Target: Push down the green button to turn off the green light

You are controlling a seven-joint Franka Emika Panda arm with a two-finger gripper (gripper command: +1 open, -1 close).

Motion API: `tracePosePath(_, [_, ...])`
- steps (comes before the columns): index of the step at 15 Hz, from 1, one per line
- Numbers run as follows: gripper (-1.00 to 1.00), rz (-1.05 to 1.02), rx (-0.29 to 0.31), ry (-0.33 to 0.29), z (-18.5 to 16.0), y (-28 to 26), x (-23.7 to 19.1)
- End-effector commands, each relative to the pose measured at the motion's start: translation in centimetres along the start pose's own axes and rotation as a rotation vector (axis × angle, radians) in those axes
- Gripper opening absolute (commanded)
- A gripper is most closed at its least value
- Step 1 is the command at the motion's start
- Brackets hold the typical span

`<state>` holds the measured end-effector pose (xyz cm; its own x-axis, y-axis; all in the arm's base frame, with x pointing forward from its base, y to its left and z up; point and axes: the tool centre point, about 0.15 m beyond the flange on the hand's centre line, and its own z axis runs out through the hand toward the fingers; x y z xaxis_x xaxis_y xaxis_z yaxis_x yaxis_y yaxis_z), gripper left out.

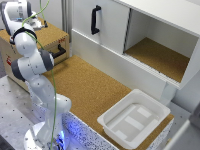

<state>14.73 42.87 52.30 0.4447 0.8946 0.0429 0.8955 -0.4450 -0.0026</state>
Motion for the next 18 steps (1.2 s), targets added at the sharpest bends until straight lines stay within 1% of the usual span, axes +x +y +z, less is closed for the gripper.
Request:
tracePosePath(1, [-1.00,0.005,-0.015,0.010,0.7,0.4,-1.1])
tracePosePath(5, [-1.00,0.031,0.023,0.020,2.0,1.0,-1.3])
tracePosePath(9, [-1.00,0.068,0.048,0.041,3.8,1.2,-1.1])
tracePosePath(13, [-1.00,0.083,0.049,0.058,4.6,0.8,-0.5])
tracePosePath(18, [-1.00,0.081,0.064,0.052,5.6,0.3,0.4])
